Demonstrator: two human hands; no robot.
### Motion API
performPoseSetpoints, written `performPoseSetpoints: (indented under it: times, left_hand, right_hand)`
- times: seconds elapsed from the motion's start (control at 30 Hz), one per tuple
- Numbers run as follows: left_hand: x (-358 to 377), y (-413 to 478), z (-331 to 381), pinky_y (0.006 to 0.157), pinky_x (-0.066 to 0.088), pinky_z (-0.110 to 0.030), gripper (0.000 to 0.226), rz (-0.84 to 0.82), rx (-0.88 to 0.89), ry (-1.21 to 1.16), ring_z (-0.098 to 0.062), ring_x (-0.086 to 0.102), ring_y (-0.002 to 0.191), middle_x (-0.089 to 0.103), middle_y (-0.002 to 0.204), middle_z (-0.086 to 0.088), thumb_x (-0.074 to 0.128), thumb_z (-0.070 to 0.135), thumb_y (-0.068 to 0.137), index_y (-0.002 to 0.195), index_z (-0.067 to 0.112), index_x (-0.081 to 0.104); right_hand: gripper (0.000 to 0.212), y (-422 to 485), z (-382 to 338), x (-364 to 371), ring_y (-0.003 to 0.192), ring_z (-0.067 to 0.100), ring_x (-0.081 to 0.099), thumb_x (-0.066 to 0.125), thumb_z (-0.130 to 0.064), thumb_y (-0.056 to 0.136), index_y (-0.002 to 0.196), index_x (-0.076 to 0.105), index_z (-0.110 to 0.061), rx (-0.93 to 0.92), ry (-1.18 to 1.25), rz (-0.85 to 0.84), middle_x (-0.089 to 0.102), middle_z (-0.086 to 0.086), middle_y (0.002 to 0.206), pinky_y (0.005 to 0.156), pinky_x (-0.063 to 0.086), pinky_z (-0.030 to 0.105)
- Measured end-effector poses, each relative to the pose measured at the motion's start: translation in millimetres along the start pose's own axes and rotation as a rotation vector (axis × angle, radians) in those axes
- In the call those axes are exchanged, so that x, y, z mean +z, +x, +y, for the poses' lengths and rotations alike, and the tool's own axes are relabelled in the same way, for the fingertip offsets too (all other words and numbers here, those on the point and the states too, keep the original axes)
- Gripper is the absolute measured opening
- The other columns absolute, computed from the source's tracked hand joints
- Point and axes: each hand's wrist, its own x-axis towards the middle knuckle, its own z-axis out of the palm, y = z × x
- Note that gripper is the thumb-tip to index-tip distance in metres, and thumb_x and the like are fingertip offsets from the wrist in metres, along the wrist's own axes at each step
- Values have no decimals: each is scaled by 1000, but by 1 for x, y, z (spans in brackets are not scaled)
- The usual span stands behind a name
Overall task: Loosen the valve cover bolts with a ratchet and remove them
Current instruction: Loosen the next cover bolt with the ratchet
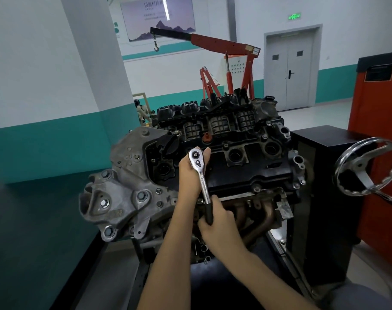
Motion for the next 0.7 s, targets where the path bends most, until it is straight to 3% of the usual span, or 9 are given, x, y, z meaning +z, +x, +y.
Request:
performPoseSetpoints:
  times: [0.07,0.17,0.33,0.4,0.5,0.57,0.63,0.7]
  left_hand:
    - [-3,2,-1,53,26,-21,45,-23,-5,30,-11,24,59,25,62,-1,63,19,94,64,16,30]
    - [-6,4,-2,52,27,-19,49,-116,32,56,-8,27,56,28,56,10,62,19,94,58,23,29]
    - [-5,8,2,65,41,-12,48,-143,30,79,7,50,61,53,55,20,58,10,94,52,31,52]
    - [-6,6,0,63,39,-11,45,-119,28,14,5,45,59,47,55,17,58,9,95,55,26,44]
    - [-8,2,-1,58,31,-19,46,-117,34,-15,-7,32,60,32,58,12,59,17,96,60,22,31]
    - [-8,2,-2,56,28,-21,49,-113,42,-20,-8,28,59,28,58,11,61,18,95,58,26,29]
    - [-7,3,0,52,25,-19,50,-103,33,-10,-7,24,56,24,58,9,61,19,94,60,26,26]
    - [-7,5,1,49,23,-18,49,-88,4,25,-7,22,55,22,60,6,62,19,94,62,23,24]
  right_hand:
    - [21,2,0,-10,48,7,47,55,-2,84,100,47,-13,-7,-40,-26,49,2,62,49,42,18]
    - [25,17,3,-65,50,8,43,58,-2,82,101,51,-16,-106,-288,-142,45,-4,61,46,35,12]
    - [28,76,-21,-154,63,17,55,59,-14,89,115,50,-21,-251,-872,-281,49,-6,71,58,41,27]
    - [26,78,-26,-152,72,26,59,59,-17,89,113,50,-21,-283,-934,-246,50,-2,73,62,42,31]
    - [19,45,-10,-115,66,27,57,61,-15,85,93,45,-23,-203,-665,-140,53,5,72,56,42,31]
    - [24,16,-3,-76,52,14,52,61,-10,83,83,41,-23,-93,-346,-88,50,3,64,48,41,24]
    - [26,1,-4,-32,46,3,47,60,-5,84,85,43,-25,-17,-131,0,49,-1,61,44,39,14]
    - [24,-3,-7,4,46,3,48,57,-4,84,88,43,-22,8,-27,67,50,-2,62,44,38,12]
